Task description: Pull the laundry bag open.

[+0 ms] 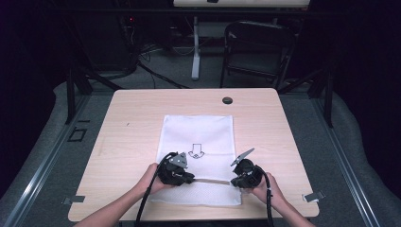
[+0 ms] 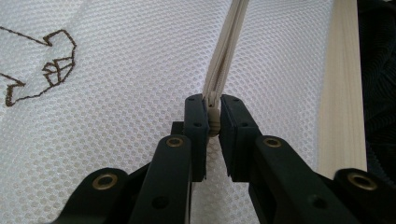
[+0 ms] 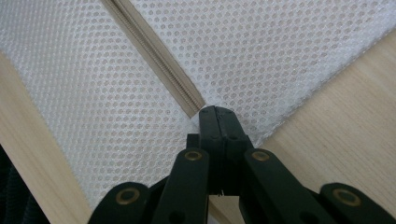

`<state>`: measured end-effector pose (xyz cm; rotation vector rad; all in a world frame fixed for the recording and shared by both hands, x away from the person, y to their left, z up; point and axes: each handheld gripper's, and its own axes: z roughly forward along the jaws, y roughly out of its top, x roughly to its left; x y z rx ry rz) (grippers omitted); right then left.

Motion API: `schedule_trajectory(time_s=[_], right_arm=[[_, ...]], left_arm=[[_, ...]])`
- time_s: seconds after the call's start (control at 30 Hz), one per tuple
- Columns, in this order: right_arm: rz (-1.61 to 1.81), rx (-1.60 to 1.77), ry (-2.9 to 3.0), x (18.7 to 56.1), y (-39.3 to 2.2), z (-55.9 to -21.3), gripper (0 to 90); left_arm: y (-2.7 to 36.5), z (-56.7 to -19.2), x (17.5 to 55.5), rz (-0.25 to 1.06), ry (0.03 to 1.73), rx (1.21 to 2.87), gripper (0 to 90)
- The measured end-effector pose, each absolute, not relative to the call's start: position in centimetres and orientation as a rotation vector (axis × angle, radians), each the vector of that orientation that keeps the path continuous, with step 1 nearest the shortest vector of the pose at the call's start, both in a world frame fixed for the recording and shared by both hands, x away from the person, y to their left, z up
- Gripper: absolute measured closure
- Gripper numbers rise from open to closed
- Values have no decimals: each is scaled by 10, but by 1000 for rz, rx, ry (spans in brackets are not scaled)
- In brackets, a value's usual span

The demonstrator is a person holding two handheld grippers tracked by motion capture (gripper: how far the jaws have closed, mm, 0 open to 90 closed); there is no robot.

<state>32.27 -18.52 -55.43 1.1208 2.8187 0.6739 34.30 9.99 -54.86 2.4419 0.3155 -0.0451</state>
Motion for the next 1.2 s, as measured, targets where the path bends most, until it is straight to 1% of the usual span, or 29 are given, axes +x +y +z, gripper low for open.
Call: schedule_trajectory(time_s=[0.4,0.47,0.53,0.73,0.8,0.97,1.07,1.2], right_arm=[[661,1098,2827,323,-185,-554,900],[679,1111,2816,322,-185,-555,900],[603,1070,2840,324,-186,-552,900],[608,1062,2846,325,-192,-550,900],[686,1041,2819,324,-191,-547,900],[728,989,2791,324,-177,-547,900],[648,960,2820,322,-171,-553,900],[654,987,2806,322,-173,-554,900]], left_arm=[[110,-549,342,-58,352,2433,814],[108,-548,340,-45,364,2436,814],[105,-549,338,-49,366,2431,814],[99,-550,338,-56,364,2421,813],[99,-549,338,-56,367,2418,812],[98,-551,338,-72,380,2413,811],[97,-552,337,-73,378,2424,811],[95,-553,337,-66,381,2446,812]])
